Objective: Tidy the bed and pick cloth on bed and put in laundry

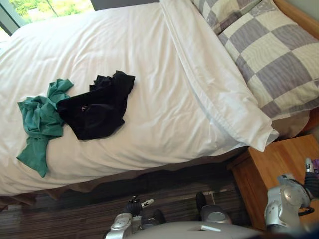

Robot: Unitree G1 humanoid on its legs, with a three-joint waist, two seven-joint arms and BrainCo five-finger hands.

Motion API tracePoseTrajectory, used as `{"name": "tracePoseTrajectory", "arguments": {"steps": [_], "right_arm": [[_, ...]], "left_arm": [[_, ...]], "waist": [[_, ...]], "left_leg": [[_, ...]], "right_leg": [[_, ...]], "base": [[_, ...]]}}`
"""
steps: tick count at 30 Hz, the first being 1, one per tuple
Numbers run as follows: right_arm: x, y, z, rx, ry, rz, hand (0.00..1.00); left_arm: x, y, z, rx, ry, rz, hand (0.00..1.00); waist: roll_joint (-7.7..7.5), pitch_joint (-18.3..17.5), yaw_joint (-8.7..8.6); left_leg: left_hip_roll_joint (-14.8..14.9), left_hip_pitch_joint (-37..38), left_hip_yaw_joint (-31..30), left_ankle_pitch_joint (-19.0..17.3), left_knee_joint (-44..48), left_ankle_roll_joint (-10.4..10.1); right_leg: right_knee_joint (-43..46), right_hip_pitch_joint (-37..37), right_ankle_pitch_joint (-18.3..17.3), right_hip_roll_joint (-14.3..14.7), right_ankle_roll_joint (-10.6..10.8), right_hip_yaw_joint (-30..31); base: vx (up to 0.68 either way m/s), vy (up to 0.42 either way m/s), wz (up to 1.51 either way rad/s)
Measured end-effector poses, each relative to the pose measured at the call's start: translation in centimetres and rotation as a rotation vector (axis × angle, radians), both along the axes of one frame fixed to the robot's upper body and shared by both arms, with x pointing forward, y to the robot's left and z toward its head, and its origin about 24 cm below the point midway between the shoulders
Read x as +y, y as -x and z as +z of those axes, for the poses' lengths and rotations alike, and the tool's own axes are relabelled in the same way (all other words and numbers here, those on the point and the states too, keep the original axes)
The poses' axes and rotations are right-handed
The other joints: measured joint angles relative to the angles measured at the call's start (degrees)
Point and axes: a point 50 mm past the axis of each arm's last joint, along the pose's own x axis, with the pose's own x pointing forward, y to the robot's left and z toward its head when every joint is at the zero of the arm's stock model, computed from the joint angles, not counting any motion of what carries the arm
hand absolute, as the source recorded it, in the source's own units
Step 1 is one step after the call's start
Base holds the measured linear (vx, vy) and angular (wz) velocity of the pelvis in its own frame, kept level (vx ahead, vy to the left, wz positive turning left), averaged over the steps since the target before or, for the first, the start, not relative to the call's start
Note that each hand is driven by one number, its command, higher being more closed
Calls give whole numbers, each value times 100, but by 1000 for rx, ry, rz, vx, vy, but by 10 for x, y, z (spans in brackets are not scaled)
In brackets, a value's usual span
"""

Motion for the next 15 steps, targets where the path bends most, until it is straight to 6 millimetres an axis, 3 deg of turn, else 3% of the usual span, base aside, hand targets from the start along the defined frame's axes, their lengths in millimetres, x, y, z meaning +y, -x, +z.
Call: {"name": "tracePoseTrajectory", "arguments": {"steps": [3,7,9,12,13,14,15], "right_arm": [[3,-30,20,-52,91,325,100],[3,-72,56,-228,113,614,100],[5,-105,85,-341,105,748,100],[9,-138,126,-513,70,877,100],[12,-148,148,-605,54,919,100],[13,-151,156,-644,46,933,100],[17,-159,180,-740,39,963,100]], "left_arm": [[2,0,0,5,-6,-11,0],[3,2,-1,22,-12,-21,0],[5,1,0,20,-15,-22,0],[7,-4,1,16,-5,-31,0],[7,-10,3,3,1,-29,0],[7,-12,3,-1,4,-24,0],[8,-18,5,-18,6,-21,0]], "waist": [[-37,-23,8],[-45,-26,14],[-43,-18,34],[10,62,151],[54,204,163],[79,276,166],[121,490,162]], "left_leg": [[-8,3,-33,4,0,6],[-22,10,-177,31,0,45],[-29,-3,-217,54,6,73],[-59,-140,-278,75,28,102],[-88,-239,-333,102,29,131],[-95,-279,-337,113,29,139],[-131,-408,-344,161,53,180]], "right_leg": [[3,17,-2,-13,3,-29],[7,79,1,-36,-1,-138],[24,78,1,-51,-4,-195],[111,-84,1,-78,-4,-192],[190,-199,-4,-109,-4,-197],[221,-243,-6,-119,-2,-200],[325,-423,-7,-162,0,-200]], "base": [[3,-7,4],[10,-9,14],[14,-6,16],[-11,5,8],[-45,12,15],[-58,19,21],[-65,28,16]]}}
